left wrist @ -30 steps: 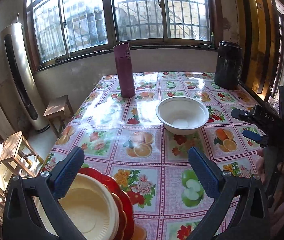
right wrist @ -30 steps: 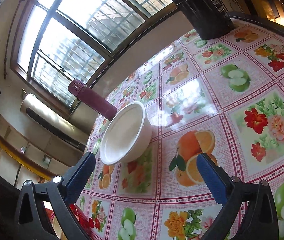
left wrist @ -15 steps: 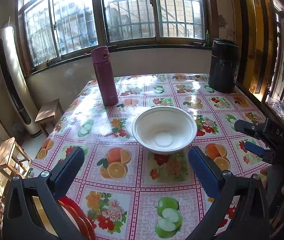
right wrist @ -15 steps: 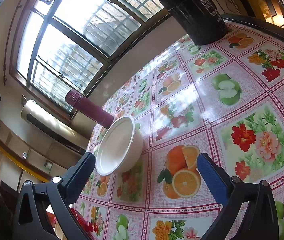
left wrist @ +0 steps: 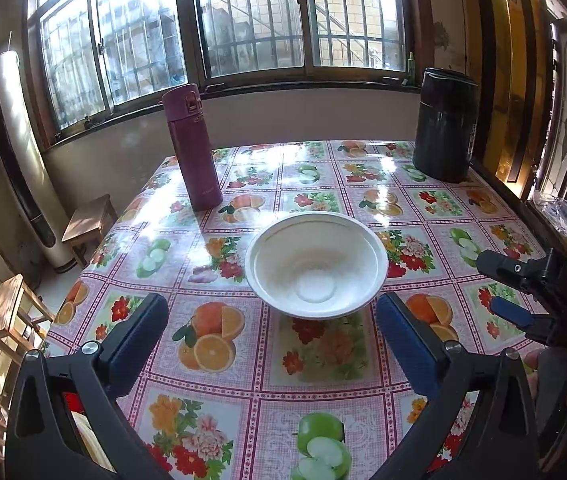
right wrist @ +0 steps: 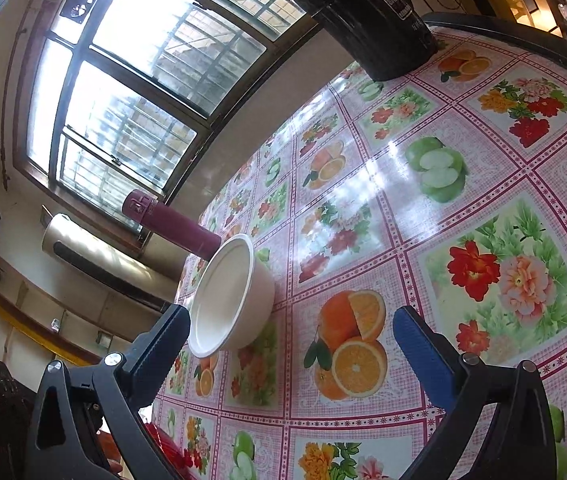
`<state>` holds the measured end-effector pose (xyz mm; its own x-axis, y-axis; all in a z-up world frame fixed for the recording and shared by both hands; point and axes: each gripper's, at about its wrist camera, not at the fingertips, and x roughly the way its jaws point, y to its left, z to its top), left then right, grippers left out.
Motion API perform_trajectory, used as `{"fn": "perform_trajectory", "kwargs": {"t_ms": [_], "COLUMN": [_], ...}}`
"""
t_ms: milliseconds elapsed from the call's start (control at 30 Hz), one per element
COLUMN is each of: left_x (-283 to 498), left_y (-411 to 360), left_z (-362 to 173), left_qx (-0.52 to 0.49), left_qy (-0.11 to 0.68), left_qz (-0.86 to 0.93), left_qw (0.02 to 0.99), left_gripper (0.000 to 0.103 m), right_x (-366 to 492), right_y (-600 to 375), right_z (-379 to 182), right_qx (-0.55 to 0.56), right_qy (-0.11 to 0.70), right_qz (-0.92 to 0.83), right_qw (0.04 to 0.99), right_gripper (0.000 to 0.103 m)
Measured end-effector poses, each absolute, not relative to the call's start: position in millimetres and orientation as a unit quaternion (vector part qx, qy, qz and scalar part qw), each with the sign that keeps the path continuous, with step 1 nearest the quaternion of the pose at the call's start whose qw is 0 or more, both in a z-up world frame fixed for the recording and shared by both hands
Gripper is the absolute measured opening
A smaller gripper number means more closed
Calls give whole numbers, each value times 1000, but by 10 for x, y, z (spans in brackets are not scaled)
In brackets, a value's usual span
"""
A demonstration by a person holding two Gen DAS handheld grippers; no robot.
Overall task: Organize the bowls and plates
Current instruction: 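Move both grippers toward the white disposable bowl on the table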
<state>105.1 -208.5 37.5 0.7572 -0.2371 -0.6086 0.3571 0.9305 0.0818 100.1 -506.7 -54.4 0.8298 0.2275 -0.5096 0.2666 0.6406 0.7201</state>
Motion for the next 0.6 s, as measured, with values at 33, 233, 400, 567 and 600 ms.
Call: {"fn": "perform_trajectory", "kwargs": {"t_ms": [33,233,400,567,600], "left_x": [1070,1160,1233,1326,1348], "left_y": [-2084,-2061,-2045,-2028,-2023], "left_z": [365,292,207,133,117], "left_qx": [96,91,88,79,77], "left_qy": [312,322,334,343,346], "left_qz": [-159,-156,-154,-150,-148], "left_qw": [932,929,926,924,924], "left_gripper": [103,103,103,103,103], "right_x": [1005,1040,1057,1084,1091], "right_y": [-5066,-5054,-5037,-5031,-5033], "right_z": [-551,-601,-626,-662,-675], "right_qx": [423,421,417,418,419], "right_qy": [292,300,304,308,309], "right_qz": [-13,-20,-22,-22,-21], "right_qw": [857,855,856,855,854], "right_gripper": [102,102,102,102,102]}}
